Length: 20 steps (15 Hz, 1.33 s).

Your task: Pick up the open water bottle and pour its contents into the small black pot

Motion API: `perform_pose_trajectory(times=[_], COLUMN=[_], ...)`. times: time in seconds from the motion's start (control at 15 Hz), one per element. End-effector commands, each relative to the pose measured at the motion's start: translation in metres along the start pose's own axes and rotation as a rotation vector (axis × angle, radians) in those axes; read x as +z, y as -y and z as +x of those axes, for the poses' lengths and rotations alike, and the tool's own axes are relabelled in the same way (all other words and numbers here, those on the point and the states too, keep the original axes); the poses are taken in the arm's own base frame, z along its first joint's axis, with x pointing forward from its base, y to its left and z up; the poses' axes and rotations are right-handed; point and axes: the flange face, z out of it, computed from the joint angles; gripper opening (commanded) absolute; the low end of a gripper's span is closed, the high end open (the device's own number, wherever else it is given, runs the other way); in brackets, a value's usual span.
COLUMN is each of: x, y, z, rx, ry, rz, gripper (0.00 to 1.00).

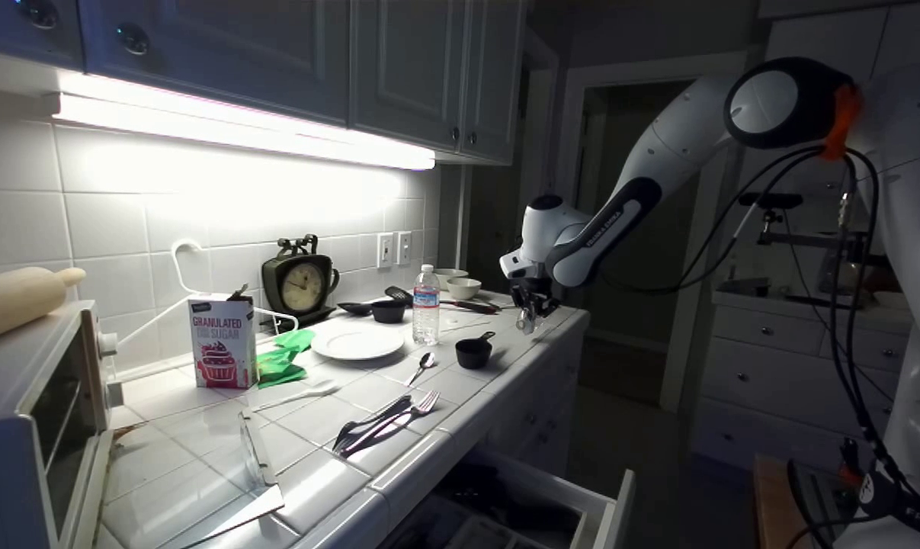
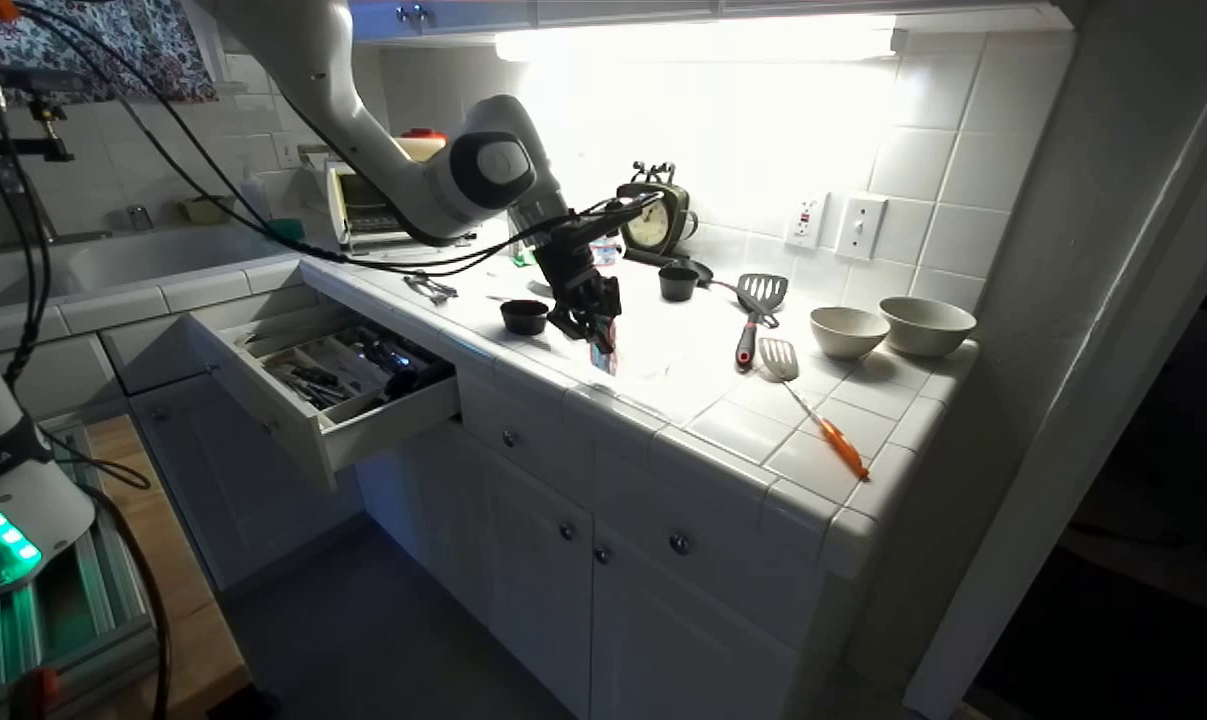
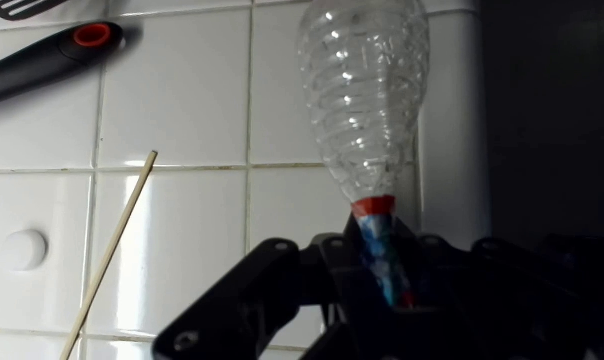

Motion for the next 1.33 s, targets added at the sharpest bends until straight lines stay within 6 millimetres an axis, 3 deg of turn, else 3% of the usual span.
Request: perform_pose_trajectory(times=[0.0,0.2,0.27,0.33,0.53,1.07,1.27], x=[0.002,0.003,0.005,0.006,0.008,0.005,-0.006], y=[-0.010,-0.014,-0.014,-0.014,-0.016,-0.020,-0.022], z=[0.003,0.005,0.006,0.007,0.008,0.007,0.004], rx=[0.013,0.030,0.036,0.041,0.050,0.066,0.098], ry=[0.021,0.022,0.023,0.025,0.031,0.040,0.032], rz=[-0.048,-0.074,-0.074,-0.076,-0.075,-0.079,-0.072], gripper=[0.02,0.02,0.12,0.36,0.45,0.99,1.00])
